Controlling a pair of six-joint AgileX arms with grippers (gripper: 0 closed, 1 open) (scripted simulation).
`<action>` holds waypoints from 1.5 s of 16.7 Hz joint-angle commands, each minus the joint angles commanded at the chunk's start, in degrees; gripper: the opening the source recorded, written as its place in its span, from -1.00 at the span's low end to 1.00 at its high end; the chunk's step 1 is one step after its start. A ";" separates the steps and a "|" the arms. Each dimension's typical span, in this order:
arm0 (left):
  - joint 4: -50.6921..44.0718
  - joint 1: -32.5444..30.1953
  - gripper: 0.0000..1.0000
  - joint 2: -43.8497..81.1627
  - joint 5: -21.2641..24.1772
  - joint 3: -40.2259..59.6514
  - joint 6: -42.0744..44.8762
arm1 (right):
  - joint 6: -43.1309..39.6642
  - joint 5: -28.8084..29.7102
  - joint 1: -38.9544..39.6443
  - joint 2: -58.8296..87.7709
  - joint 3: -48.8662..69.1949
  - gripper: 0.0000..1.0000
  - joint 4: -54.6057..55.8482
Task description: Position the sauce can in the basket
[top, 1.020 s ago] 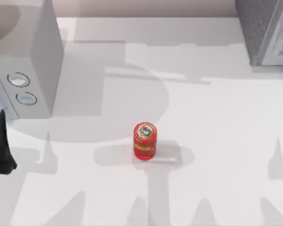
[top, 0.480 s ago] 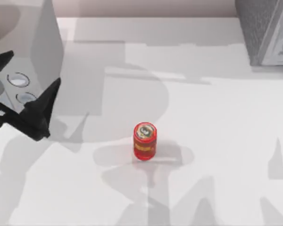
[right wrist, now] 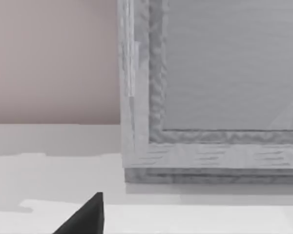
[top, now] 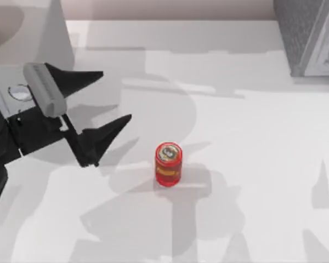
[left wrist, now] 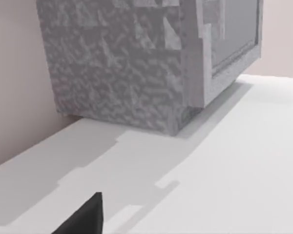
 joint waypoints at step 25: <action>24.96 -8.24 1.00 40.35 14.47 14.07 -3.15 | 0.00 0.00 0.00 0.00 0.00 1.00 0.00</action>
